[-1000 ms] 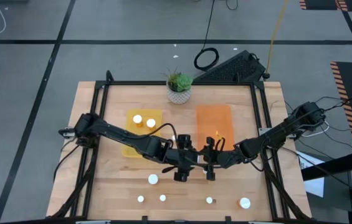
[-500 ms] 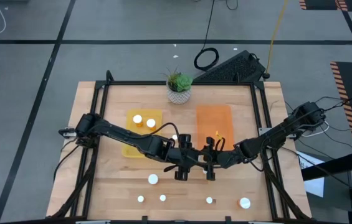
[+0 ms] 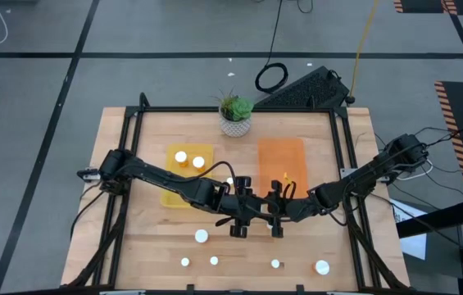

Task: Pick and place medicine bottles into bin by pill shape (circle, oval)
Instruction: Put the large medicine bottle into the yellow bin

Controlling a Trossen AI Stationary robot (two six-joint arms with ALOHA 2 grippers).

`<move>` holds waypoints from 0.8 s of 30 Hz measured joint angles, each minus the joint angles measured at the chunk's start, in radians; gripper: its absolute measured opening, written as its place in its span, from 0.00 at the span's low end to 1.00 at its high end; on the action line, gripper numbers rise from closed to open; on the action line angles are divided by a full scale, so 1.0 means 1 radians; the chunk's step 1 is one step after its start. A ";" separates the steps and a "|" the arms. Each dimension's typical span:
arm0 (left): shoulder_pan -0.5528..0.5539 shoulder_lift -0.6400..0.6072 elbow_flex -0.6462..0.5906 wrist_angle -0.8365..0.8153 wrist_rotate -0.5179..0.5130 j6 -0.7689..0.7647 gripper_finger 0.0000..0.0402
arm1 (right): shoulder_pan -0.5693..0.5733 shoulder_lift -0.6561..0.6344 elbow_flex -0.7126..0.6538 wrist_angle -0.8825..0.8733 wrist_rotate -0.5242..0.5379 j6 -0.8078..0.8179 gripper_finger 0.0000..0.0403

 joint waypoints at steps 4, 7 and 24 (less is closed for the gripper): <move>-0.001 0.000 0.000 0.000 0.000 0.002 0.54 | 0.009 0.000 0.000 0.000 0.023 -0.020 0.53; -0.002 0.000 0.000 0.000 0.000 0.002 0.54 | 0.008 0.000 0.000 0.000 0.024 -0.013 0.63; -0.002 -0.085 0.000 -0.210 -0.062 -0.125 0.54 | 0.063 -0.185 0.000 -0.248 0.025 0.105 0.87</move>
